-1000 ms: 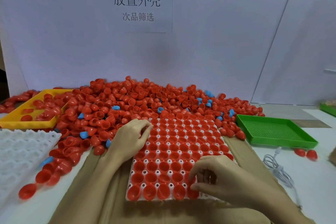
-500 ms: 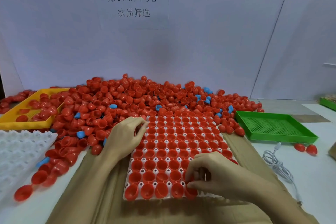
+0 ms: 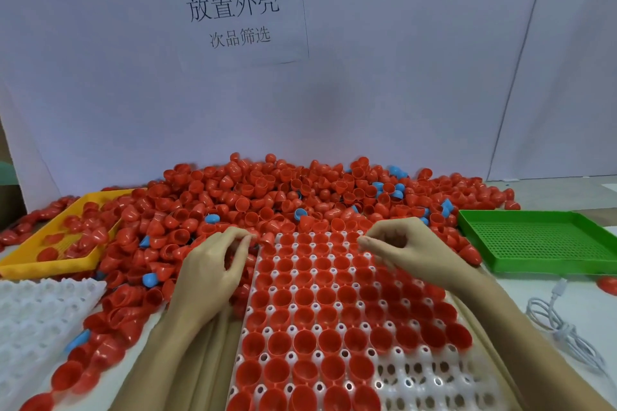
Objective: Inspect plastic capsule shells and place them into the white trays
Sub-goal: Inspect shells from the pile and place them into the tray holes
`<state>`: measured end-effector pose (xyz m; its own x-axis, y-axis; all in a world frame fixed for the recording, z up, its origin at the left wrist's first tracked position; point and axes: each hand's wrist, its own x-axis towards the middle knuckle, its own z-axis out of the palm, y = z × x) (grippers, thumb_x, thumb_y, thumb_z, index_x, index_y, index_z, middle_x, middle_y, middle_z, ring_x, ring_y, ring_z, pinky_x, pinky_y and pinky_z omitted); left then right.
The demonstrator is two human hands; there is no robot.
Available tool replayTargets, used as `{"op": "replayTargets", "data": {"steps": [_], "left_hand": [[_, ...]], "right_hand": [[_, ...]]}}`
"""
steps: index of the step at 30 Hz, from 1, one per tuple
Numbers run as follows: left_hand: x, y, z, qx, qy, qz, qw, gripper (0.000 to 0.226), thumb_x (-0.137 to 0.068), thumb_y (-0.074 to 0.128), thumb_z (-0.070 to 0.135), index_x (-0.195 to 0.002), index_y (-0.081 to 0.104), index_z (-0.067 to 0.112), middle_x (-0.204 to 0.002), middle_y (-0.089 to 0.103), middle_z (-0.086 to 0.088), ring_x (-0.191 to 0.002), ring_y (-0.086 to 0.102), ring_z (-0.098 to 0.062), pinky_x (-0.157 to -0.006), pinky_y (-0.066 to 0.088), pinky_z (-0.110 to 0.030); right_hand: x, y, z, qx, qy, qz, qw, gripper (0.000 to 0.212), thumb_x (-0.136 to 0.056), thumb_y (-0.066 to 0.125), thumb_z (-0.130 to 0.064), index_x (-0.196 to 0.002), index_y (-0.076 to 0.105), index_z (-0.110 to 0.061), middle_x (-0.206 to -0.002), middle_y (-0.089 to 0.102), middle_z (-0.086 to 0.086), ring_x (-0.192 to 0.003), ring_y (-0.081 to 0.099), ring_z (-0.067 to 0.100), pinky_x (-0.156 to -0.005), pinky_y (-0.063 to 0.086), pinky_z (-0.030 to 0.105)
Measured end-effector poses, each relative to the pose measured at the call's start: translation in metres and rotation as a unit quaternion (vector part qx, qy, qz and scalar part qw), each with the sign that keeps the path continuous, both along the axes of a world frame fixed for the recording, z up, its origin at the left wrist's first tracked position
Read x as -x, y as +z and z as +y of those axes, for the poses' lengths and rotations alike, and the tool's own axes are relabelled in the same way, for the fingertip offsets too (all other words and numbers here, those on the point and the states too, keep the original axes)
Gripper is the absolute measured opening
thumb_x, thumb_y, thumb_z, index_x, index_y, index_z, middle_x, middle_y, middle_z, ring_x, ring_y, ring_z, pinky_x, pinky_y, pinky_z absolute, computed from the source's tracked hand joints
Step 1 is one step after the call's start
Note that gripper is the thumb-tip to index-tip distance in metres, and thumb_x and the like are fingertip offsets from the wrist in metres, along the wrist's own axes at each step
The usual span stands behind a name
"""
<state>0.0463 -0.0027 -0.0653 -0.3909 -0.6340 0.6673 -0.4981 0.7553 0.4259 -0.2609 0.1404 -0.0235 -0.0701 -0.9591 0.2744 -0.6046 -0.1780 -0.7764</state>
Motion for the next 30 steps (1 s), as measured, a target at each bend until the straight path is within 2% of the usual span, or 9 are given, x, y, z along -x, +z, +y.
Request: {"op": "replayTargets", "data": {"steps": [3,7,12,15,18,20,23,26,30], "left_hand": [[0.002,-0.004,-0.003,0.009,0.024,-0.014,1.0,0.01,-0.1,0.066,0.017,-0.107,0.073,0.02,-0.086,0.069,0.013,-0.078,0.067,-0.004,-0.069,0.059,-0.031],[0.007,-0.002,-0.002,0.002,0.039,-0.006,0.999,0.012,-0.099,0.069,0.017,-0.108,0.073,0.023,-0.093,0.068,0.017,-0.086,0.066,0.0,-0.074,0.052,-0.018],[0.024,0.011,0.002,-0.065,0.013,0.052,0.996,0.012,-0.099,0.068,0.028,-0.109,0.068,0.035,-0.092,0.068,0.019,-0.092,0.066,-0.003,-0.077,0.052,-0.013],[0.051,0.016,-0.007,-0.083,-0.015,-0.012,0.996,0.018,-0.099,0.069,0.031,-0.117,0.065,0.035,-0.096,0.065,0.018,-0.093,0.063,-0.002,-0.076,0.05,-0.014],[0.084,0.022,-0.023,-0.074,-0.021,-0.105,0.991,0.026,-0.102,0.064,0.039,-0.126,0.063,0.031,-0.104,0.062,0.013,-0.1,0.058,-0.004,-0.09,0.052,-0.028],[0.104,0.024,-0.037,-0.049,0.009,-0.197,0.979,0.037,-0.102,0.059,0.052,-0.133,0.061,0.031,-0.109,0.064,0.008,-0.109,0.057,-0.013,-0.099,0.05,-0.034],[0.119,0.026,-0.053,-0.04,0.04,-0.274,0.96,0.041,-0.096,0.063,0.06,-0.122,0.071,0.03,-0.106,0.073,0.006,-0.106,0.064,-0.016,-0.098,0.051,-0.037],[0.119,0.03,-0.059,-0.071,0.04,-0.179,0.98,0.022,-0.094,0.074,0.043,-0.104,0.079,0.024,-0.102,0.076,0.008,-0.099,0.069,-0.013,-0.09,0.056,-0.036],[0.108,0.042,-0.043,-0.152,-0.025,0.007,0.988,0.007,-0.094,0.078,0.026,-0.101,0.079,0.025,-0.1,0.076,0.015,-0.098,0.07,-0.004,-0.095,0.058,-0.033]], "right_hand": [[0.01,-0.012,-0.007,0.048,-0.027,-0.024,0.998,0.028,-0.099,0.065,-0.043,-0.085,0.079,-0.023,-0.061,0.066,-0.009,-0.052,0.056,0.002,-0.056,0.044,0.014],[0.015,-0.02,-0.006,0.095,-0.044,-0.037,0.994,0.031,-0.102,0.062,-0.04,-0.08,0.078,-0.024,-0.058,0.063,-0.005,-0.05,0.053,0.003,-0.053,0.04,0.012],[0.017,-0.022,0.0,0.115,-0.058,-0.052,0.99,0.034,-0.103,0.059,-0.038,-0.077,0.076,-0.025,-0.056,0.061,-0.004,-0.048,0.052,0.005,-0.053,0.04,0.014],[0.017,-0.023,0.001,0.116,-0.06,-0.045,0.99,0.034,-0.103,0.059,-0.038,-0.076,0.076,-0.025,-0.056,0.062,-0.005,-0.047,0.052,0.005,-0.053,0.039,0.013],[0.016,-0.024,0.002,0.122,-0.066,-0.051,0.989,0.036,-0.101,0.057,-0.043,-0.076,0.076,-0.026,-0.055,0.061,-0.006,-0.047,0.052,0.005,-0.053,0.038,0.012],[0.016,-0.025,0.002,0.126,-0.069,-0.053,0.988,0.037,-0.1,0.057,-0.046,-0.075,0.076,-0.026,-0.055,0.061,-0.005,-0.047,0.051,0.004,-0.052,0.039,0.013],[0.017,-0.026,0.003,0.125,-0.076,-0.039,0.988,0.037,-0.101,0.057,-0.044,-0.075,0.076,-0.024,-0.056,0.063,-0.005,-0.047,0.053,0.004,-0.053,0.039,0.013],[0.017,-0.026,0.004,0.123,-0.078,-0.036,0.989,0.037,-0.102,0.057,-0.042,-0.075,0.076,-0.025,-0.057,0.064,-0.004,-0.048,0.054,0.005,-0.053,0.04,0.014],[0.017,-0.024,0.005,0.129,-0.082,-0.046,0.987,0.032,-0.105,0.059,-0.035,-0.079,0.075,-0.025,-0.059,0.066,-0.003,-0.049,0.056,0.005,-0.054,0.043,0.016]]}}
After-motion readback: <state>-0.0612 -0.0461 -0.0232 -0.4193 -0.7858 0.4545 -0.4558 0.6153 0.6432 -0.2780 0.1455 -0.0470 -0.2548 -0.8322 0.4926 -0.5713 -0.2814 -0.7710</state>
